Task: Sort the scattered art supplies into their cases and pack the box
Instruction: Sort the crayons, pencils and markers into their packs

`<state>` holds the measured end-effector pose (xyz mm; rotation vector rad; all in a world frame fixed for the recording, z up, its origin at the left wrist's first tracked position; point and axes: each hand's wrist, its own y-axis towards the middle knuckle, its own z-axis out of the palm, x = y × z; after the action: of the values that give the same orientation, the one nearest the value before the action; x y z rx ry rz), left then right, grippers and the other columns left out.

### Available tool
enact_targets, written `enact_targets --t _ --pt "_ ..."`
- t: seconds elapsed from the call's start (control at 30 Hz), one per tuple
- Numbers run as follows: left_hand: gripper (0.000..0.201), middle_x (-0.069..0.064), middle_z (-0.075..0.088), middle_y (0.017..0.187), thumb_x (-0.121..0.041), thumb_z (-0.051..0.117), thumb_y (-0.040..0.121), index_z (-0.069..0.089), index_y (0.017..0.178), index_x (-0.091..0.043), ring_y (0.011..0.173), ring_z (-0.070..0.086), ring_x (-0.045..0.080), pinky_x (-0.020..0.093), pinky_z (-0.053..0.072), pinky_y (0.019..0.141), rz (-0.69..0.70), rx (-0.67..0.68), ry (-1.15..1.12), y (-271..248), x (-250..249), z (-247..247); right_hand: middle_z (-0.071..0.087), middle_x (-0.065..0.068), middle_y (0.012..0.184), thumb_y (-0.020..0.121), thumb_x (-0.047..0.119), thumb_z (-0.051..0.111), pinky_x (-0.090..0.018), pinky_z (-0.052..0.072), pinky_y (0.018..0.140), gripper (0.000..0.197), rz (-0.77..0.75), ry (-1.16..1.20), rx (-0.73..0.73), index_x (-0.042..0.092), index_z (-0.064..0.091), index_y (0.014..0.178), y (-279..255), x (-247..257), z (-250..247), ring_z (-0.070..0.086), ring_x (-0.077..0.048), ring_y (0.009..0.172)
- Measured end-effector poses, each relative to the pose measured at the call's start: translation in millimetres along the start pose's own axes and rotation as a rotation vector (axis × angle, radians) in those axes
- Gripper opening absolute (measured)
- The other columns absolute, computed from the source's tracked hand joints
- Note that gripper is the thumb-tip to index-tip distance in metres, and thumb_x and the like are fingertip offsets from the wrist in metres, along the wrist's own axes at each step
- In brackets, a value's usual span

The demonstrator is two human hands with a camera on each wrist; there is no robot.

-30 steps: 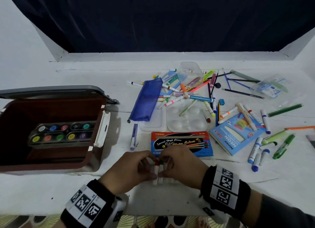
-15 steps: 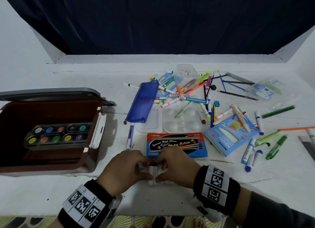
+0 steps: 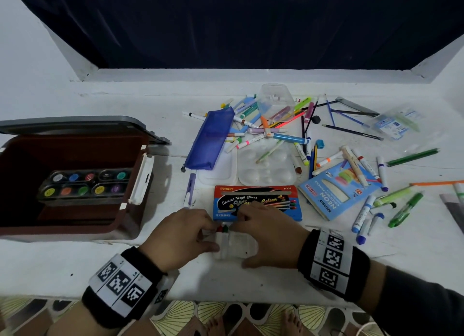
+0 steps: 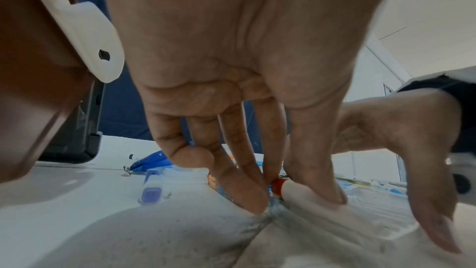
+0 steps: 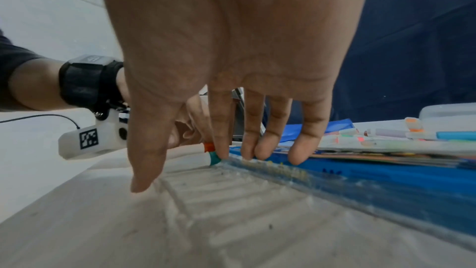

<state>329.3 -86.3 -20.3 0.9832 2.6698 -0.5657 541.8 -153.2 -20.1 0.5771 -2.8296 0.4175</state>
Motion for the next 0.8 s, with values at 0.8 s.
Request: enact_targets --t 0.8 --pt "0.021 -0.012 0.067 0.069 -0.031 0.079 0.080 0.067 0.097 -0.029 0.067 0.064 0.002 0.017 0.050 0.065 -0.084 -0.123 -0.329 7 -21 18 0.049 0.005 0.113 0.077 0.061 0.070 -0.028 0.040 0.090 0.055 -0.035 0.118 -0.020 0.022 0.065 0.115 -2 -4 0 0.045 -0.012 0.105"
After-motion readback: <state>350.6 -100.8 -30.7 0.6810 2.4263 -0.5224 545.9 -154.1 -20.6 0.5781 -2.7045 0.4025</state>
